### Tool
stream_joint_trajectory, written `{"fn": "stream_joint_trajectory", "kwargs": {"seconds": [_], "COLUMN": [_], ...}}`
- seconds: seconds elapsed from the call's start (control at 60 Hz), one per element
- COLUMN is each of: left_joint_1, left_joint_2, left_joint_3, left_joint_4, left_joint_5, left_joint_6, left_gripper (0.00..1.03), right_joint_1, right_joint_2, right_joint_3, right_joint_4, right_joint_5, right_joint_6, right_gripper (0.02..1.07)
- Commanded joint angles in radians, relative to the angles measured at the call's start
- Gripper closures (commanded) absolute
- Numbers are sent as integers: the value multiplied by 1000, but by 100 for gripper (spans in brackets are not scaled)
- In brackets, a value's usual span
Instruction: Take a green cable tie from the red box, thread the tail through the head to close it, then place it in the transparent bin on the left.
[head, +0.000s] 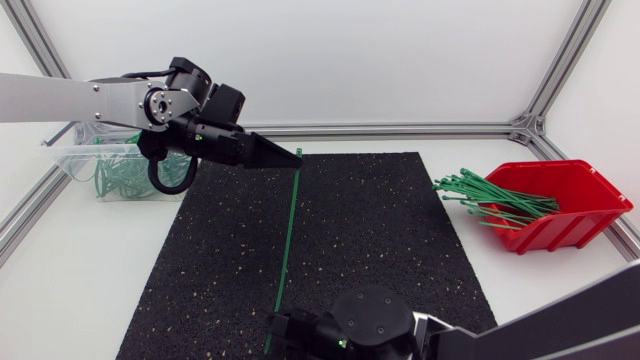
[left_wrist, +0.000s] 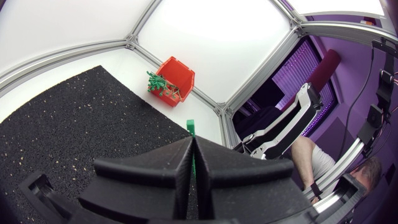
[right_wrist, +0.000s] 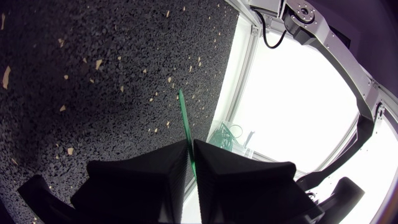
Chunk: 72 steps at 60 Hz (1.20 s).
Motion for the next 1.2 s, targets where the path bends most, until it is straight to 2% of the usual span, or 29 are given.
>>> {"fn": "stream_joint_trajectory", "kwargs": {"seconds": [0.0, 0.217, 0.317, 0.383, 0.817, 0.917, 1.183], "left_joint_1": [7, 7, 10, 10, 2, 1, -8], "left_joint_2": [25, 31, 31, 31, 34, 36, 31], "left_joint_3": [30, 34, 34, 33, 36, 37, 37], "left_joint_4": [-12, -13, -13, -13, -18, -21, -27], "left_joint_5": [2, 2, 2, 2, 2, 2, 2], "left_joint_6": [29, 31, 32, 34, 34, 34, 34], "left_gripper": [100, 100, 100, 100, 100, 100, 100], "right_joint_1": [8, 4, 1, -2, -7, -7, -13], "right_joint_2": [-16, -23, -23, -28, -26, -25, -5], "right_joint_3": [-22, -27, -31, -33, -47, -45, -27], "right_joint_4": [11, 12, 14, 14, 24, 26, 28], "right_joint_5": [8, 11, 14, 14, 17, 17, 16], "right_joint_6": [-29, -27, -27, -27, -26, -26, -26], "right_gripper": [94, 93, 89, 79, 79, 84, 84]}}
